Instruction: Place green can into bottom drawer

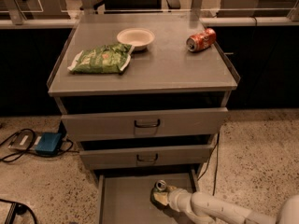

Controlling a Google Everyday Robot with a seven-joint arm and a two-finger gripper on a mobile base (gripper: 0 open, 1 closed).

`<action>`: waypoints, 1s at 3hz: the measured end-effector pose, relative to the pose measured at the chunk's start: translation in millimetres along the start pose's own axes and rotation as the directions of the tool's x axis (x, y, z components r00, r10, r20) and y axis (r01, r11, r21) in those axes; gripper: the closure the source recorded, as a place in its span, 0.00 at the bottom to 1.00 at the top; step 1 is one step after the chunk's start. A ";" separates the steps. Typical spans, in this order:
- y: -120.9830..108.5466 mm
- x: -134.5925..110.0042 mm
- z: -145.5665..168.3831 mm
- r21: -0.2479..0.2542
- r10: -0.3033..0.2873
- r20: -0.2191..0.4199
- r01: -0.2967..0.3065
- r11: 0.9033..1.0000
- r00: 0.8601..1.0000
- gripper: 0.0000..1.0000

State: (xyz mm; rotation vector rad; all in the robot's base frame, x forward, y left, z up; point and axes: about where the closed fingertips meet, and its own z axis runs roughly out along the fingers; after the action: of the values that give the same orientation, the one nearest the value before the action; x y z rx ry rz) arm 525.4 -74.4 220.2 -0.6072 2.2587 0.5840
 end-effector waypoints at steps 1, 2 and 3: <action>-6.9 3.5 19.4 -0.031 -0.006 0.035 0.007 1.000 0.999 1.00; -12.6 8.8 33.7 -0.034 -0.017 0.057 0.019 0.999 0.998 1.00; -13.4 9.6 35.7 -0.034 -0.018 0.060 0.020 0.999 0.998 0.84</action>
Offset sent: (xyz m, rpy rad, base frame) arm 0.0288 0.0053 -0.0478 0.0517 -0.0754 0.0250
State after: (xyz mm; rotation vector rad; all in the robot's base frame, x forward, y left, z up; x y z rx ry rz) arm 545.6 -67.3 187.1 -0.6203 2.1888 0.6252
